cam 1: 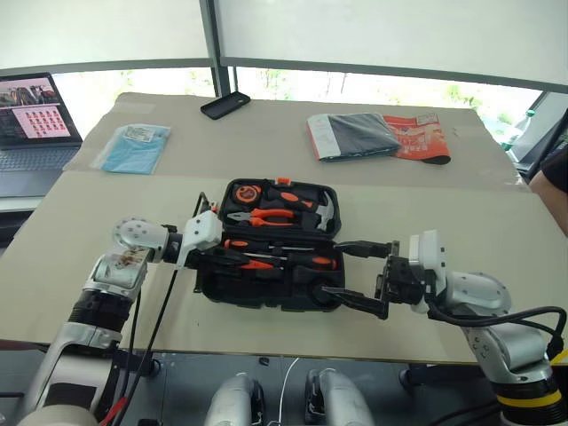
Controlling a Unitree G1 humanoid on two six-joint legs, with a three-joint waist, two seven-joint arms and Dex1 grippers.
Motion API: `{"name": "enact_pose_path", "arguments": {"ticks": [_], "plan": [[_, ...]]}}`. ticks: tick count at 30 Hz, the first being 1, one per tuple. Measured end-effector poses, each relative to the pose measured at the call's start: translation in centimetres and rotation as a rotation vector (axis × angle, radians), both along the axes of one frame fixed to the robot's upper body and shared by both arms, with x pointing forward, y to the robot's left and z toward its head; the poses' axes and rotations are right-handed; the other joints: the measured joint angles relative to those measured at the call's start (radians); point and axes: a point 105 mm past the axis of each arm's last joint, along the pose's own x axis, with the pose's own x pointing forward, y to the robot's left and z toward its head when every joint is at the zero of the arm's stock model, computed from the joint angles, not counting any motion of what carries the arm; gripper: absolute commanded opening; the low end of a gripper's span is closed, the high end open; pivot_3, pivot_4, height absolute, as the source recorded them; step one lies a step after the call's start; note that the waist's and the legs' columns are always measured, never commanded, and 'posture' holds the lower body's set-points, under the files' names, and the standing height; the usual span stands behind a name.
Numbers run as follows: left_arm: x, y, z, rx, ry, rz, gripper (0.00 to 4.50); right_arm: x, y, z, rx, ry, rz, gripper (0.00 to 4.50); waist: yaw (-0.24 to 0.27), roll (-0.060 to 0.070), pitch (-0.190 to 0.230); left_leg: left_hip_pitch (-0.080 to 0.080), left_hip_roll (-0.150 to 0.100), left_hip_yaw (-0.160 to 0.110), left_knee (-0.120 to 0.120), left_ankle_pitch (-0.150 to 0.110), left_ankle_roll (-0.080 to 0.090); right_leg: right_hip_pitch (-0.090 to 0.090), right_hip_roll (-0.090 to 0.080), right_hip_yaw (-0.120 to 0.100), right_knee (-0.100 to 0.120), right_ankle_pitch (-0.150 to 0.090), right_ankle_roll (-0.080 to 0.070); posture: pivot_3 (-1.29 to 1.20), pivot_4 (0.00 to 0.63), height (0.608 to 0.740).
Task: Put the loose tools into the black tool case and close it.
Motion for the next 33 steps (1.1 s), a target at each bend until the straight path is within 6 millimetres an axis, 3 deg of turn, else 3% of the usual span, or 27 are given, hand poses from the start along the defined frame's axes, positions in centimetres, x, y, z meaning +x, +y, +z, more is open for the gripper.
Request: {"name": "enact_pose_path", "arguments": {"ticks": [14, 16, 19, 22, 27, 30, 33], "plan": [[0.6, 0.4, -0.6, -0.046, -0.023, 0.069, 0.05, 0.0, -0.1, -0.2, 0.002, 0.007, -0.012, 4.50, -0.004, 0.002, -0.001, 0.002, 0.000, 0.000, -0.001, -0.001, 0.002, 0.001, 0.000, 0.001, 0.001, 0.000, 0.000, 0.00, 0.150, 0.740], [0.5, 1.0, -0.2, -0.122, 0.006, 0.125, 0.44, 0.0, -0.1, -0.2, 0.005, 0.005, -0.015, 4.50, -0.006, 0.002, -0.001, 0.001, 0.001, 0.000, 0.000, -0.001, 0.001, 0.000, 0.000, 0.001, 0.000, 0.000, 0.000, 0.00, 0.150, 0.740], [0.4, 4.3, 1.6, -0.273, 0.033, 0.355, 1.41, 0.4, -1.1, 0.4, 0.075, -0.041, -0.078, 4.50, -0.010, 0.002, -0.001, 0.001, 0.003, 0.000, -0.001, 0.000, -0.001, 0.000, 0.000, 0.001, 0.000, 0.000, 0.000, 0.00, 0.150, 0.740], [-0.9, 9.5, 3.2, -0.354, -0.017, 0.611, 2.45, 0.4, -2.5, 0.2, 0.090, -0.066, -0.135, 4.50, -0.017, 0.002, -0.001, 0.002, 0.003, 0.000, -0.003, 0.000, -0.001, 0.001, -0.004, 0.002, -0.001, 0.000, 0.000, 0.00, 0.150, 0.740], [-4.3, 16.5, 0.4, -0.334, -0.007, 0.976, 4.45, 0.2, -3.2, -0.2, 0.074, -0.129, -0.156, 4.50, -0.014, 0.002, -0.001, 0.003, 0.003, 0.000, -0.003, -0.001, -0.003, 0.001, -0.005, 0.001, -0.001, 0.000, 0.000, 0.00, 0.150, 0.740], [-6.4, 20.8, -0.7, -0.329, -0.009, 1.193, 4.45, 0.2, -3.7, -0.5, 0.066, -0.176, -0.163, 4.50, -0.008, 0.002, -0.001, 0.003, 0.004, -0.001, -0.003, -0.007, -0.006, 0.000, -0.006, 0.001, -0.001, 0.000, 0.000, 0.00, 0.150, 0.740], [-8.3, 23.5, -1.0, -0.351, 0.012, 1.329, 4.45, 0.6, -4.6, -1.0, 0.062, -0.189, -0.203, 4.50, -0.001, 0.002, -0.001, 0.003, 0.004, -0.001, -0.003, -0.007, -0.008, 0.000, -0.006, 0.000, -0.001, 0.000, 0.000, 0.00, 0.150, 0.740]]}}
